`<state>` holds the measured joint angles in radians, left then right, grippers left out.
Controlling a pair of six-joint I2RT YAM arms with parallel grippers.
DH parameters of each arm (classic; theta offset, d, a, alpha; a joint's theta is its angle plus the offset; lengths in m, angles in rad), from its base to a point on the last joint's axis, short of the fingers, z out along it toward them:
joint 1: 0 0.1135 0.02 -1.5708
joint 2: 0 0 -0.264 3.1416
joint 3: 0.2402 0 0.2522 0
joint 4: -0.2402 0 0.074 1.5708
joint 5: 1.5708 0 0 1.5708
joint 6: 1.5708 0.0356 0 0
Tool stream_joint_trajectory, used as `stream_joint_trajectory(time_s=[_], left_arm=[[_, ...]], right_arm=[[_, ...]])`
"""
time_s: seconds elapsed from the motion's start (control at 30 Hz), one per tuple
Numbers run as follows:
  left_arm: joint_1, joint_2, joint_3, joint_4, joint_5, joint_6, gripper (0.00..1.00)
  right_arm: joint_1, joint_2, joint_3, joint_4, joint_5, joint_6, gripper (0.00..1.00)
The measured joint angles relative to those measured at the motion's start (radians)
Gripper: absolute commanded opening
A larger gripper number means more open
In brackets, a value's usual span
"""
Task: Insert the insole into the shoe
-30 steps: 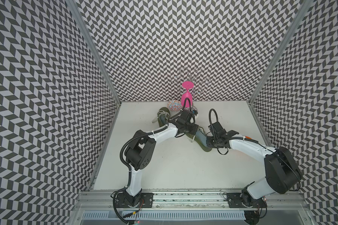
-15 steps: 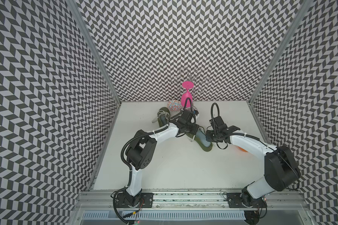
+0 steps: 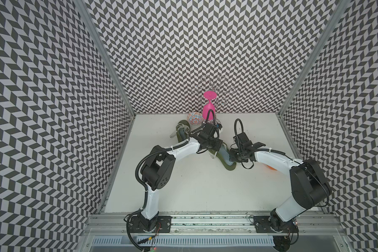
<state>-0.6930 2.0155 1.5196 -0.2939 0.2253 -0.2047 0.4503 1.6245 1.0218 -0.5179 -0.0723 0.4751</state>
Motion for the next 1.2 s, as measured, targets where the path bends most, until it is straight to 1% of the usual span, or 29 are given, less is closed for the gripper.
stream_joint_trajectory(time_s=[0.17, 0.37, 0.57, 0.77, 0.87, 0.97, 1.13, 1.2], left_arm=[[-0.003, 0.006, 0.003, 0.0, 0.008, -0.037, 0.0], [-0.001, 0.007, 0.003, -0.005, 0.024, -0.095, 0.0], [0.01, 0.007, -0.001, -0.005, 0.054, -0.189, 0.0], [0.02, 0.006, -0.038, 0.012, 0.083, -0.28, 0.0], [0.021, 0.006, -0.055, 0.027, 0.093, -0.311, 0.0], [0.022, 0.006, -0.058, 0.032, 0.094, -0.322, 0.0], [0.02, 0.005, -0.053, 0.017, 0.074, -0.309, 0.0], [0.016, 0.005, -0.047, 0.003, 0.059, -0.289, 0.0]], right_arm=[[0.006, 0.007, 0.0, 0.003, -0.038, 0.021, 0.01], [0.013, 0.014, 0.005, 0.002, -0.052, 0.057, 0.01], [0.019, 0.016, 0.017, 0.005, -0.058, 0.071, 0.01], [0.043, 0.031, -0.065, 0.094, -0.063, 0.095, 0.01], [0.047, 0.048, -0.076, 0.115, -0.056, 0.095, 0.01], [0.049, 0.052, -0.065, 0.102, -0.047, 0.091, 0.09], [0.053, 0.052, -0.022, 0.058, -0.032, 0.076, 0.4], [0.056, 0.051, 0.013, 0.02, -0.027, 0.067, 0.44]])
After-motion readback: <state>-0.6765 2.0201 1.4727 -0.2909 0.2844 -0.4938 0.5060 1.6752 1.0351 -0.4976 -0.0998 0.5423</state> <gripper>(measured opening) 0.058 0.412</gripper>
